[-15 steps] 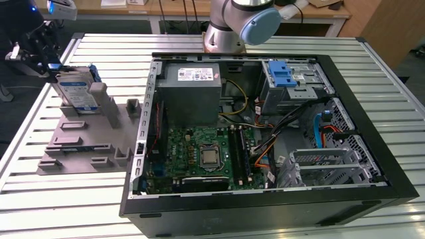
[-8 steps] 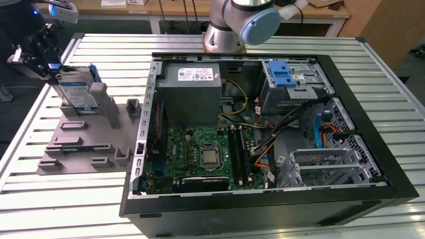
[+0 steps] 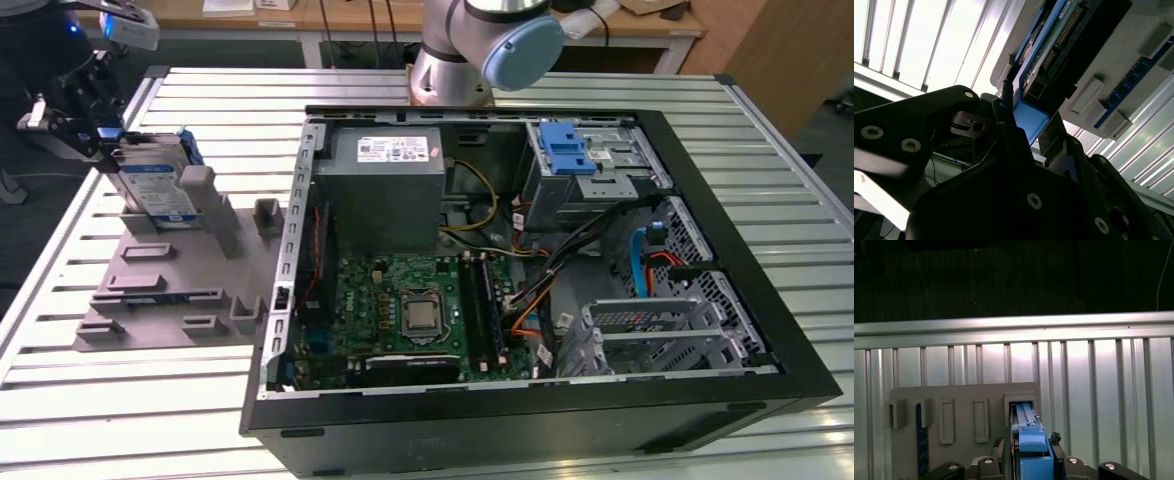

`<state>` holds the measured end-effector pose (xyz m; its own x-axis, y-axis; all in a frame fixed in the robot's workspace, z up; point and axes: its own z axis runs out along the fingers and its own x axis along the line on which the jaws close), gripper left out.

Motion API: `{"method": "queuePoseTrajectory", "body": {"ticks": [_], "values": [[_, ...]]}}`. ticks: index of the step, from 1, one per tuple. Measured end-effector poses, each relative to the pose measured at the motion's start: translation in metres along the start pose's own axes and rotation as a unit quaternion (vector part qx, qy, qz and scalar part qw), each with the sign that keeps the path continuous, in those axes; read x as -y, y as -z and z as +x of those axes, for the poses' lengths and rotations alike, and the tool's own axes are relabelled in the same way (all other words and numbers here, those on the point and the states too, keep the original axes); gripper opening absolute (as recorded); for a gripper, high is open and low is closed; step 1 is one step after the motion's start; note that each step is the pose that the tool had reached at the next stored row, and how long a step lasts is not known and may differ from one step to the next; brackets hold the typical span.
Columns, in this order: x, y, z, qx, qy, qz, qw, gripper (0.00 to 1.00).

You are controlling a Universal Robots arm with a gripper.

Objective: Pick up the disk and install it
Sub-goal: 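Pick up the disk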

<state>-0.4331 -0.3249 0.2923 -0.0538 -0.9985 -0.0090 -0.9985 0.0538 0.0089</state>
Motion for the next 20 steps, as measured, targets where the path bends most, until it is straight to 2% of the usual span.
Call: {"method": "queuePoseTrajectory", "body": {"ticks": [9,20], "values": [[-0.0002,-0.0013,-0.0029,-0.0011,0.0,0.0002,1.0,0.46],[-0.0001,-0.0031,-0.0027,-0.0016,0.0,0.0001,1.0,0.46]]}}
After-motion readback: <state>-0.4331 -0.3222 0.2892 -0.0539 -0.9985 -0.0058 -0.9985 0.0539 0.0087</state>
